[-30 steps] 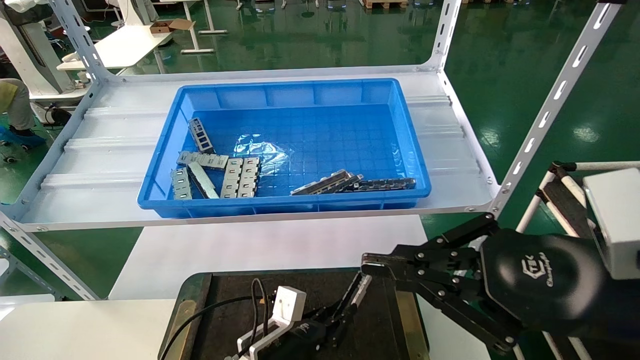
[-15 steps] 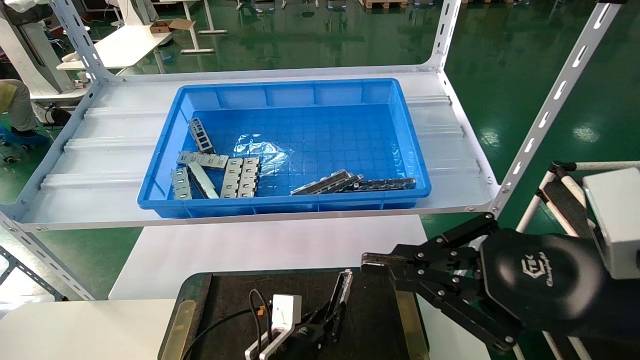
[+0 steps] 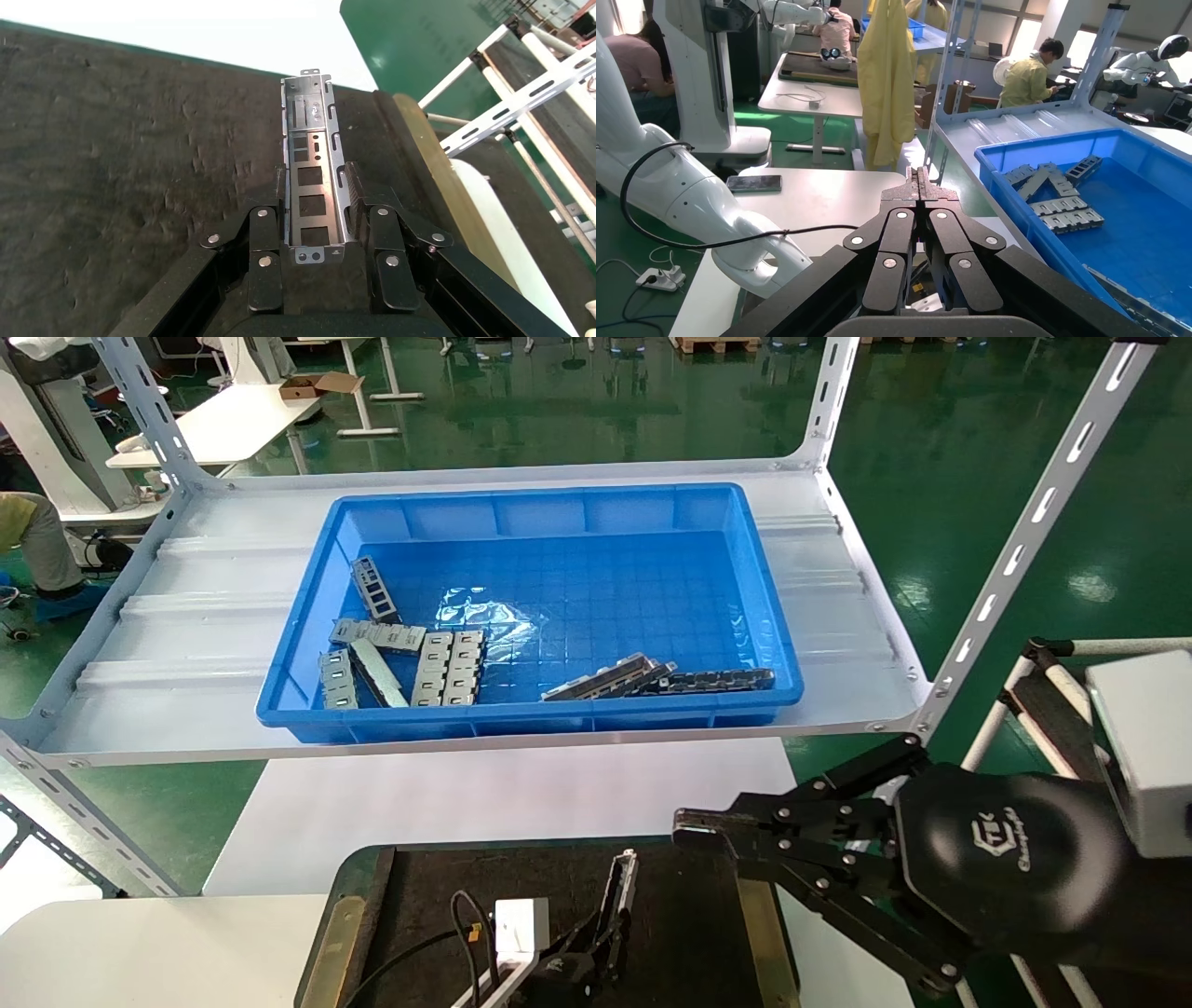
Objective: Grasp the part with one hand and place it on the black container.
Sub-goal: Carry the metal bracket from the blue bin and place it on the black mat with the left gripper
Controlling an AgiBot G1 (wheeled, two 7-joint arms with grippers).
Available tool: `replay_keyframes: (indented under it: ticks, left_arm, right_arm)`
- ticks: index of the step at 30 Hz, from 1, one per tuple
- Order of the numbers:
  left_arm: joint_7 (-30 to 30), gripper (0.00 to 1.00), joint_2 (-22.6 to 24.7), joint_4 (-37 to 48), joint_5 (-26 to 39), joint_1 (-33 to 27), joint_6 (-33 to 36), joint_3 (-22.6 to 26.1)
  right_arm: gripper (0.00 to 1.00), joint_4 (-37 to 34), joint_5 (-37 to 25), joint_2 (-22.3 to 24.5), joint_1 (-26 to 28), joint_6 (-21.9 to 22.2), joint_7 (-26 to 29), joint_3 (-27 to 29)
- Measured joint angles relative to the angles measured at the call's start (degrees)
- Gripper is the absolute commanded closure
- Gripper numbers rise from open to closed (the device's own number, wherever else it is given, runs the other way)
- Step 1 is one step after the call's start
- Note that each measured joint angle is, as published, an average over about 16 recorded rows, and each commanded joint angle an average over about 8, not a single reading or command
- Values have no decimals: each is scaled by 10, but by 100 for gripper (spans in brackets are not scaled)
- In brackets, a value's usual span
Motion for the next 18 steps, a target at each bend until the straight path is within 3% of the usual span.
replay_keyframes:
  ticks: [14,15,18]
  left_arm:
    - [-42,100,2,19,3,-22,-35,37]
    - [-46,100,2,21,4,-24,-37,39]
    - [-58,89,2,25,8,-27,-42,45]
  right_arm:
    - [98,0,0,0,0,0,0,0]
    - [92,0,0,0,0,0,0,0]
    - [56,0,0,0,0,0,0,0]
